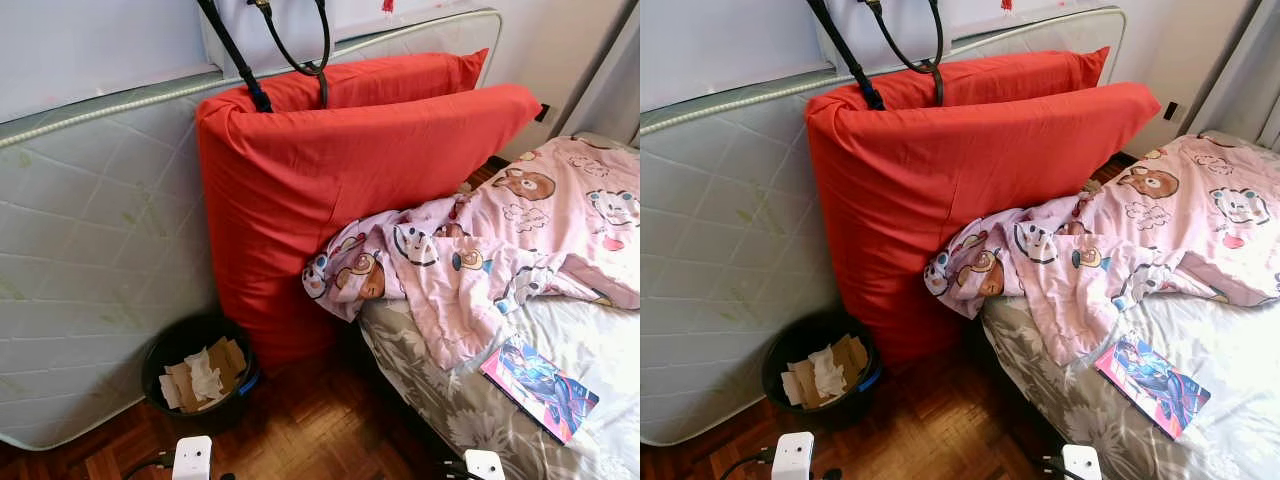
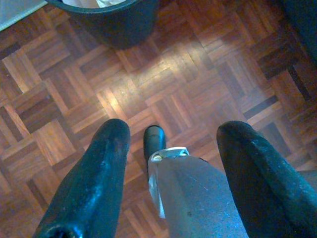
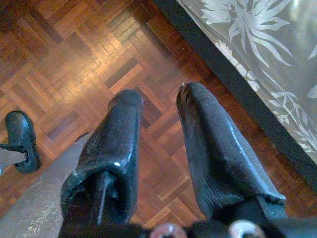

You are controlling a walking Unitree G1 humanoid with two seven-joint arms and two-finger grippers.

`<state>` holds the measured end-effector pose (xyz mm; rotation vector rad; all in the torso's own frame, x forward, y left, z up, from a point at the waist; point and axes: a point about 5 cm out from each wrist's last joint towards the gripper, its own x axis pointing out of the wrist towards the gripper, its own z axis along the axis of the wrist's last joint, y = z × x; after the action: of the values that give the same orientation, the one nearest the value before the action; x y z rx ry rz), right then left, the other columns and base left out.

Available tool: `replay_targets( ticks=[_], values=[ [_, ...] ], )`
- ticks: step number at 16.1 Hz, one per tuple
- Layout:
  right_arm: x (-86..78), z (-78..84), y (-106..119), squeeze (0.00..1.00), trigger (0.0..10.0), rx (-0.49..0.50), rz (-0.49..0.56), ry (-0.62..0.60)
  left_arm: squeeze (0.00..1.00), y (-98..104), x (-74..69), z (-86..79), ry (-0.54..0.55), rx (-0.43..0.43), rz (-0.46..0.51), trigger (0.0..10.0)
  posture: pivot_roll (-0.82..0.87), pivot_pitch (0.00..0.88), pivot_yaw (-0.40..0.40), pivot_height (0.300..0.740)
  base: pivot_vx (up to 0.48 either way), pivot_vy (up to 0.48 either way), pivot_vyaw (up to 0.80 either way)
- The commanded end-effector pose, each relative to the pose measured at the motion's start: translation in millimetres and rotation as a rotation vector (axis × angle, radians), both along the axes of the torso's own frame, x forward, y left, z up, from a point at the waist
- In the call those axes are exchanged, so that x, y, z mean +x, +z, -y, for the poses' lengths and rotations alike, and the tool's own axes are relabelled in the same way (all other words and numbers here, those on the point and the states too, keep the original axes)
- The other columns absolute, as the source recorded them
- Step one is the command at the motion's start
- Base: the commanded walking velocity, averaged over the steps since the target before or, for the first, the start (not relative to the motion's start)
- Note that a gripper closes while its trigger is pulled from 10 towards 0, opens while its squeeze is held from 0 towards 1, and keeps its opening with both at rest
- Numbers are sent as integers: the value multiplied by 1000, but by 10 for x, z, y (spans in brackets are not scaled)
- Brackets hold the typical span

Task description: Clean up the room

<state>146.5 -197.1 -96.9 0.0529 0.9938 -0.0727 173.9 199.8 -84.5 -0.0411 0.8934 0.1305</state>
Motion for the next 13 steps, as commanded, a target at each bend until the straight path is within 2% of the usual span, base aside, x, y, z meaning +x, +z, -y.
replay_targets(
  ticks=[1,4,5,13],
  values=[
    [805,47,384,0,10000,85,149,-132,0,293,508,-229,-27,34,48,10000,91,0,-103,740,0,0,0],
    [802,44,381,0,10000,89,144,-136,0,294,509,-230,-28,35,48,10000,89,0,-102,740,0,0,0],
    [783,26,369,0,10000,148,173,-237,0,278,486,-229,12,15,48,10000,94,0,-102,740,0,0,0],
    [777,22,362,0,10000,153,161,-240,0,276,480,-236,13,9,44,10000,98,0,-98,740,0,0,0]
  ],
)
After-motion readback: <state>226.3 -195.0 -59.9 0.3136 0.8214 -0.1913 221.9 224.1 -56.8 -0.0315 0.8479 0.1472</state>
